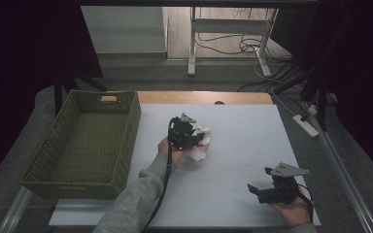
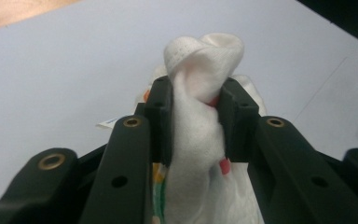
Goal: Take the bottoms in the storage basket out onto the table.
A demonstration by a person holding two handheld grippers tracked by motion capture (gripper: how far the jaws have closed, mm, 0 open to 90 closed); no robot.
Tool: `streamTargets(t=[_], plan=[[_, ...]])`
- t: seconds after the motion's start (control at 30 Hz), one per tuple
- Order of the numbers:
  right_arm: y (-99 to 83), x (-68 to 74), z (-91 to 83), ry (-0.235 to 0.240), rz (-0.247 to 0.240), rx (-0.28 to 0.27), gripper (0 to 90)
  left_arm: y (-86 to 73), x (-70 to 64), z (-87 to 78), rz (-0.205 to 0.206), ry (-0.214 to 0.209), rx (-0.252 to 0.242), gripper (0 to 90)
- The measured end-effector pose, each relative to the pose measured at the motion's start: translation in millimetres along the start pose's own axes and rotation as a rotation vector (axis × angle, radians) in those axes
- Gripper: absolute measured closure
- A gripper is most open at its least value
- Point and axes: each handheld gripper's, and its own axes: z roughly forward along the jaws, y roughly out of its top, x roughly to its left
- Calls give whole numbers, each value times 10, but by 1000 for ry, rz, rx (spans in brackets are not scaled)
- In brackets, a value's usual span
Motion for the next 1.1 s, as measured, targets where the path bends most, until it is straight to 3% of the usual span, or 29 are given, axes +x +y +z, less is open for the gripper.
streamTargets(t=[0.37, 0.77, 1.0, 1.1], plan=[[-1, -4, -4, -3, 3, -2, 72, -155, 94, 231, -22, -9, 79, 655], [-3, -1, -4, -4, 0, -1, 72, -204, 99, 276, -16, -8, 97, 606], [0, 1, -4, -3, -1, -1, 72, -185, 65, 233, 6, 0, 99, 428], [-1, 1, -2, -3, -1, 0, 72, -183, 62, 186, 9, -17, 77, 279]])
